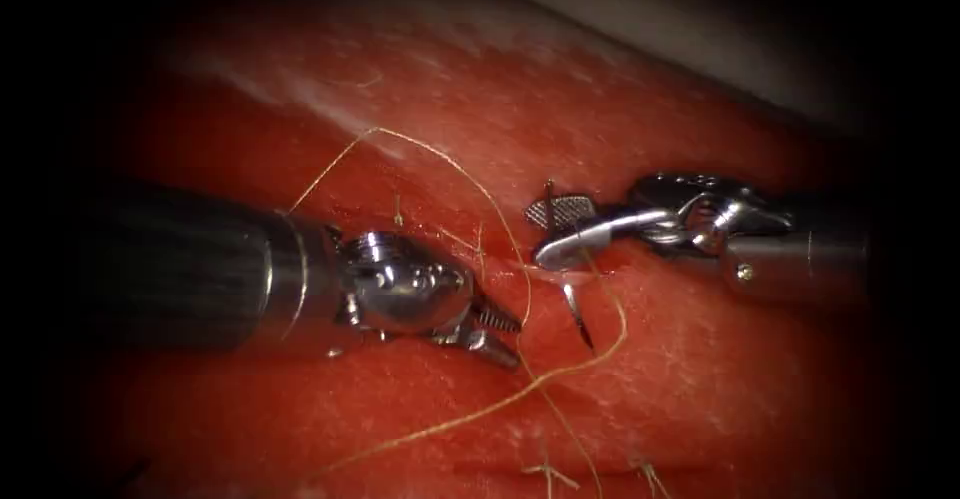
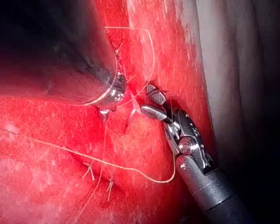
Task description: Wound Closure
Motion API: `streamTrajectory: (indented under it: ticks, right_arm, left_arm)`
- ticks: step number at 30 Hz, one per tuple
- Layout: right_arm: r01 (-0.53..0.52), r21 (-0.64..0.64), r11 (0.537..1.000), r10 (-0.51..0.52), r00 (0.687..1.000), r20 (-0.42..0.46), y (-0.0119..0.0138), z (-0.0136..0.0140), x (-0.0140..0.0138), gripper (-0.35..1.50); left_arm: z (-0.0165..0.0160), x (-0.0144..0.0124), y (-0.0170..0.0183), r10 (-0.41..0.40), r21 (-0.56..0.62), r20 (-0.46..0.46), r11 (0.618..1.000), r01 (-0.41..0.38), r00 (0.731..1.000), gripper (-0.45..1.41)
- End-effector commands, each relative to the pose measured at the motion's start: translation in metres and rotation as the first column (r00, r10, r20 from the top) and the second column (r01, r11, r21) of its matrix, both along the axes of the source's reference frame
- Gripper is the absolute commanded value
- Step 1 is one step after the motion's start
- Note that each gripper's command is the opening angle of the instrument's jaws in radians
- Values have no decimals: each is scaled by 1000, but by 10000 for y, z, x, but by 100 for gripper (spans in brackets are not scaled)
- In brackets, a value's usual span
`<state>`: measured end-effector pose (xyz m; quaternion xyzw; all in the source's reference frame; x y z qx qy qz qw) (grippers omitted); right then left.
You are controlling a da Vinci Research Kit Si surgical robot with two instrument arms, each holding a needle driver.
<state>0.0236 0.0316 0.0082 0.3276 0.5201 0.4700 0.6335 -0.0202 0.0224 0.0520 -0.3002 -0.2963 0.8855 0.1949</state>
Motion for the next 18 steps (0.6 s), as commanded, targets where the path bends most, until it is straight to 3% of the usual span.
streamTrajectory:
  ticks: [1,11,18]
  right_arm:
    - [-17,-19,1000,17,1000,14,8,4,3,141]
    - [-54,-11,998,55,998,34,19,-8,-12,141]
    - [-53,-11,999,53,998,34,19,-8,-14,141]
  left_arm:
    - [1,-6,-3,-7,2,3,1000,7,1000,20]
    - [-41,-22,26,-111,-80,92,990,119,990,24]
    - [-30,-21,40,-146,-163,122,973,165,982,36]
